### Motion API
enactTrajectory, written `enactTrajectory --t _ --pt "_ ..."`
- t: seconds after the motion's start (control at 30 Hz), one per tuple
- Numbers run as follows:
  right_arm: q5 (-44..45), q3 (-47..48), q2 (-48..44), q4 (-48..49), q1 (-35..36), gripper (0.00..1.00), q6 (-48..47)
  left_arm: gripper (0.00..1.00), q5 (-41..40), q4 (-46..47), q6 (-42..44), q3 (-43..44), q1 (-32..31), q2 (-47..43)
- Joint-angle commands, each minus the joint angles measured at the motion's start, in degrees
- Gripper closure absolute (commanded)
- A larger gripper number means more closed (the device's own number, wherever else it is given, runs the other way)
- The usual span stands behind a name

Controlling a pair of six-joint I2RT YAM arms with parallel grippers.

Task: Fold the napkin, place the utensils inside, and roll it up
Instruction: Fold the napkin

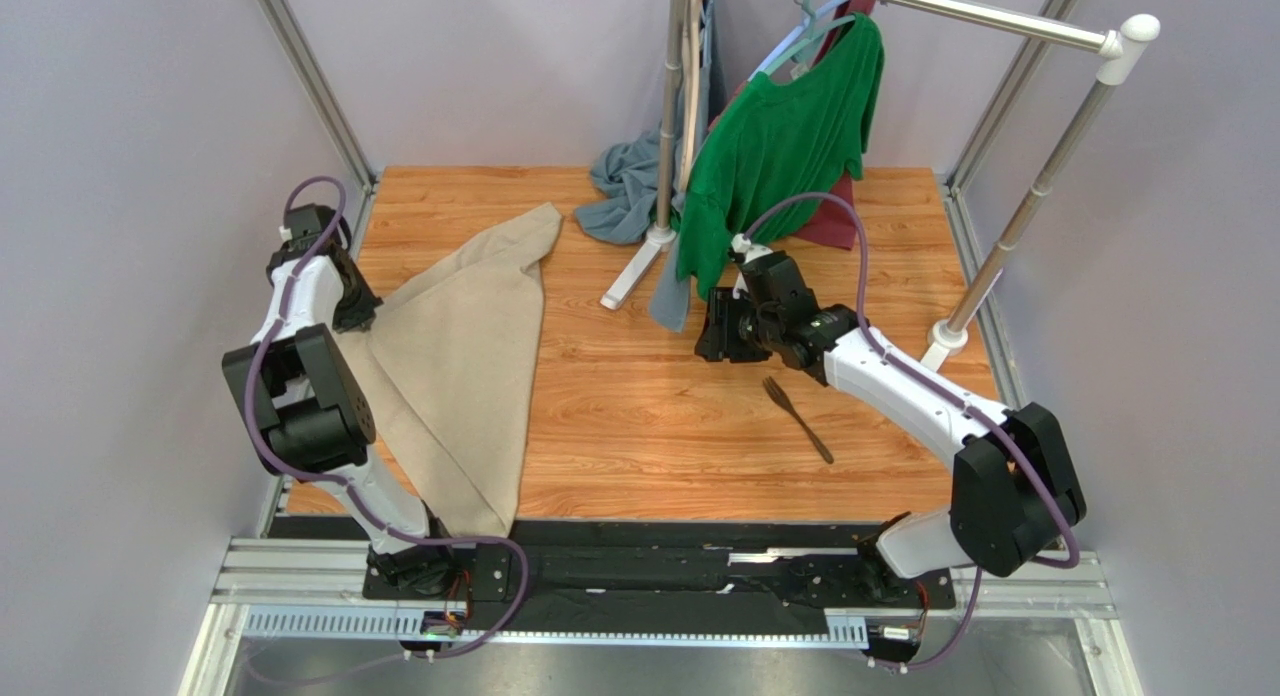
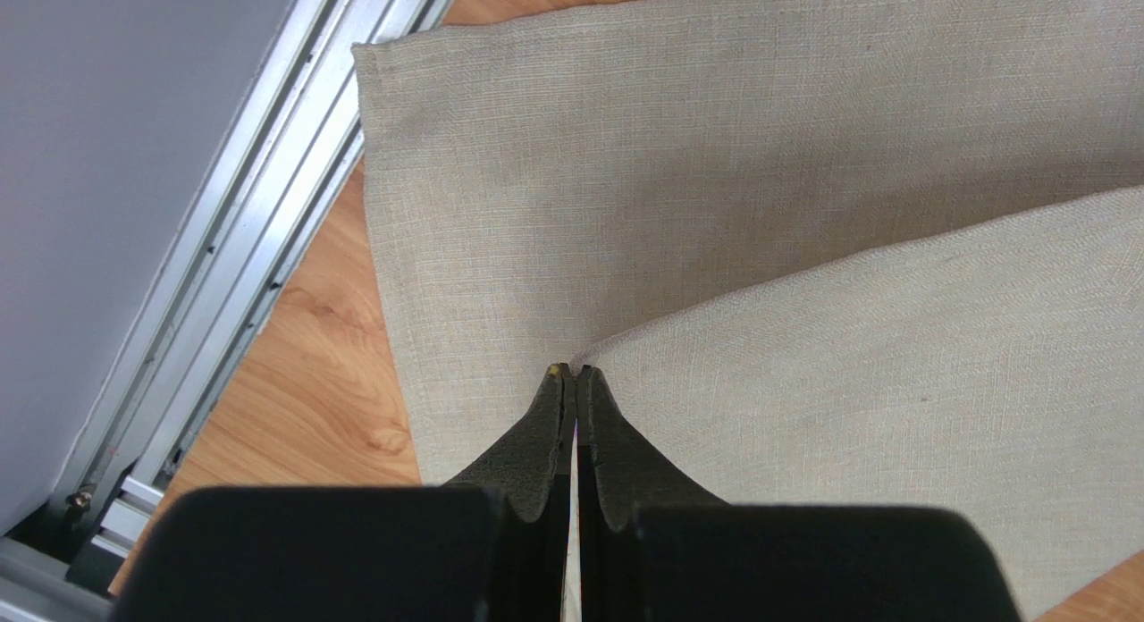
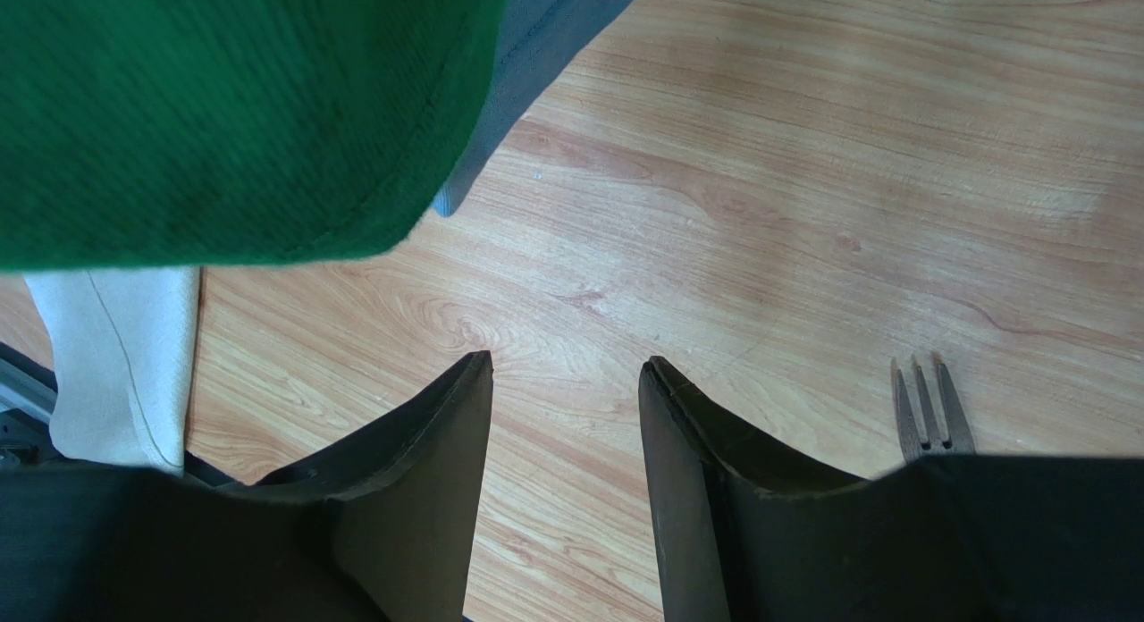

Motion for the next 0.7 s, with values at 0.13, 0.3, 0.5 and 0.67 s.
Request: enactTrajectory --t 0.13,0.3,0.5,0.67 --pt "-1.21 3.28 1.23 0.55 -0.22 0.52 0.1 1.0 0.63 2.09 -0.29 -1.36 2.32 -4.27" --pt "-1.29 3.46 1.58 0.55 -0.13 0.52 0.18 1.0 -1.12 4.02 -2.13 -3.56 3.63 -7.34" --pt "-2.17 3.46 2.55 0.99 -0.22 0.52 0.27 1.0 -1.13 7.18 -5.92 -9.88 6.1 -9.37" --pt "-2.79 3.28 2.82 1.95 -0.22 0.52 0.45 1.0 -1.3 7.81 -6.62 -10.33 7.94 -8.49"
